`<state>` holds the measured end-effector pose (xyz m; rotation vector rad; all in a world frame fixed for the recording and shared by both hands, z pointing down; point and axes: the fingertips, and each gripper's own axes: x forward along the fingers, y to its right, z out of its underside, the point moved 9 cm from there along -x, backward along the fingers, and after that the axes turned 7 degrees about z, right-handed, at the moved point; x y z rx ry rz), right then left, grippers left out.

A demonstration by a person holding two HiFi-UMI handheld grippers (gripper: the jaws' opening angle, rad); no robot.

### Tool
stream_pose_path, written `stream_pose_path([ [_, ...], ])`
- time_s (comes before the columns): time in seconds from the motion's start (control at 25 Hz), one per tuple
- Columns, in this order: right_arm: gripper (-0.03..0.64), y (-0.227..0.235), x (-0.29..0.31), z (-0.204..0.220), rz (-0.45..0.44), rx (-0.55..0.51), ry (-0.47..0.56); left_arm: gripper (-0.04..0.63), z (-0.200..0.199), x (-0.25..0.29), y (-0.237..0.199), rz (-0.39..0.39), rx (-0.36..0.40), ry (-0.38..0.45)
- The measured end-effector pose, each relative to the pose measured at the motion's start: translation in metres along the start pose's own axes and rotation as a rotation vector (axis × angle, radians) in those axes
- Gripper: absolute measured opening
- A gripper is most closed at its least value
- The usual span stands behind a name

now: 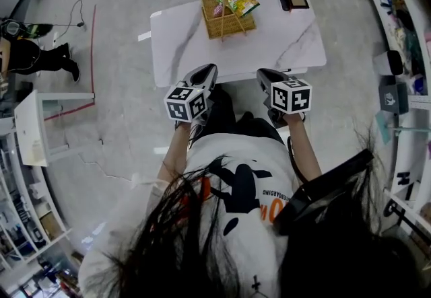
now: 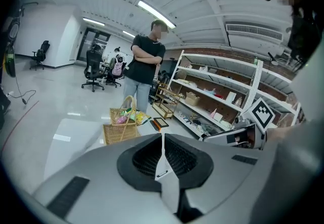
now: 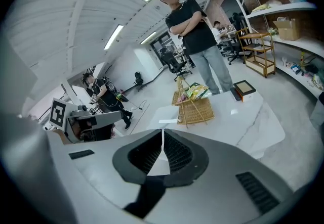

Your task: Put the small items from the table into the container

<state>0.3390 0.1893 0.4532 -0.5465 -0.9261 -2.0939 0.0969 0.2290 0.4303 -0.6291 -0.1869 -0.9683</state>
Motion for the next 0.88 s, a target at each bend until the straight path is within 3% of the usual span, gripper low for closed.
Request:
stream_pose_path([
  [0.88,0.025,-0.028,-0.015,0.011,-0.026,-0.051,0.022,0.011,0.012,-0.033,0.019,-0.01,0.037,0.037],
])
